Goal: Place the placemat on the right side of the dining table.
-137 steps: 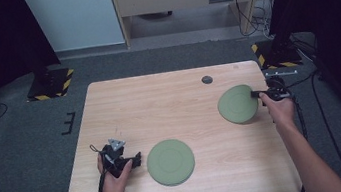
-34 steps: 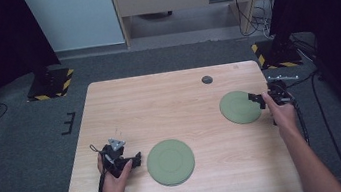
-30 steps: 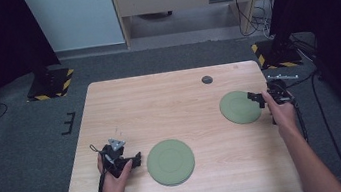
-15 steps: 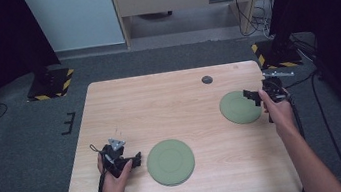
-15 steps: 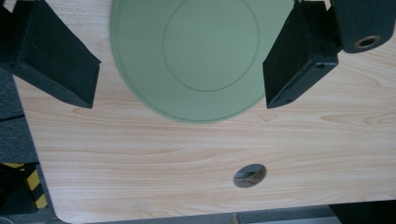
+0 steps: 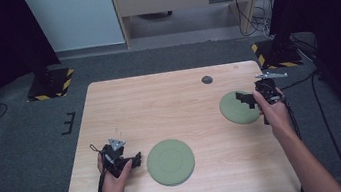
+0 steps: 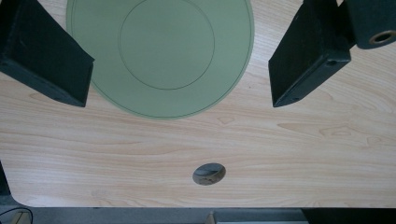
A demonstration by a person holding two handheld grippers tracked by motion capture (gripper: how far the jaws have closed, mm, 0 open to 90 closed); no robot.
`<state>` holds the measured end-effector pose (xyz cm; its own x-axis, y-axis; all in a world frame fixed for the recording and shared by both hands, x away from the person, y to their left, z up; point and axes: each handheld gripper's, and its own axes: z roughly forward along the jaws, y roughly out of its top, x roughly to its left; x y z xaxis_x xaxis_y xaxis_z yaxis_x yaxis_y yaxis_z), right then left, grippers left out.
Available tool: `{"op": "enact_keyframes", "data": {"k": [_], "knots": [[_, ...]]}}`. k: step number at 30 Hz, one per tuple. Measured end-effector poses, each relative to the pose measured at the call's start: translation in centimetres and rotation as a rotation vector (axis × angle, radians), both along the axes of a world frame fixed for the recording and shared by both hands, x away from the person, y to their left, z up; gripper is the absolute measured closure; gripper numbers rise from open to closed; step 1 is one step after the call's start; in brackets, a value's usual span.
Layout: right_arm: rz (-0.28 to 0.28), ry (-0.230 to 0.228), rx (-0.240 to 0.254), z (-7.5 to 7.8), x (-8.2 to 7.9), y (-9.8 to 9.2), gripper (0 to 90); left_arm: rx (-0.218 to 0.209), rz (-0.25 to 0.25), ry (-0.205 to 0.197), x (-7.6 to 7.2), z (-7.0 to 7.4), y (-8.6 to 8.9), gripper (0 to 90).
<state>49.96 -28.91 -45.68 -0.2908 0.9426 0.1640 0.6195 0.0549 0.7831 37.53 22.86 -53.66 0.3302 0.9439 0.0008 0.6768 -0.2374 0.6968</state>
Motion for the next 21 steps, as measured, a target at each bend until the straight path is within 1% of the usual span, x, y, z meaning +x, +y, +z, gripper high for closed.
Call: {"op": "enact_keyframes", "data": {"k": [2, 5, 10, 13, 15, 16, 18, 21], "knots": [[-0.005, 0.001, -0.001, 0.1, -0.1, 0.2, 7.4, 0.000, -0.001, 0.000, 0.0, 0.0, 0.0, 0.0], [0.000, -0.009, 0.002, 0.1, -0.3, 0.4, 7.7, 0.000, -0.001, 0.000, 0.0, 0.0, 0.0, 0.0], [0.026, -0.045, -0.022, 0.2, -1.0, 1.2, 7.8, 0.000, -0.002, 0.000, 0.0, 0.0, 0.0, 0.0], [0.033, -0.051, -0.029, 0.2, -1.3, 1.5, 7.8, 0.000, -0.002, 0.000, 0.0, 0.0, 0.0, 0.0], [0.052, -0.059, -0.041, 0.2, -1.8, 2.0, 7.8, 0.000, -0.003, 0.000, 0.0, 0.0, 0.0, 0.0], [0.055, -0.061, -0.041, 0.2, -2.0, 2.1, 7.8, 0.000, -0.003, 0.000, 0.0, 0.0, 0.0, 0.0], [0.066, -0.063, -0.059, 0.1, -2.2, 2.4, 7.7, 0.000, -0.004, 0.000, 0.0, 0.0, 0.0, 0.0], [0.080, -0.066, -0.067, -0.1, -2.6, 2.7, 7.7, 0.000, -0.004, 0.000, 0.0, 0.0, 0.0, 0.0]]}}
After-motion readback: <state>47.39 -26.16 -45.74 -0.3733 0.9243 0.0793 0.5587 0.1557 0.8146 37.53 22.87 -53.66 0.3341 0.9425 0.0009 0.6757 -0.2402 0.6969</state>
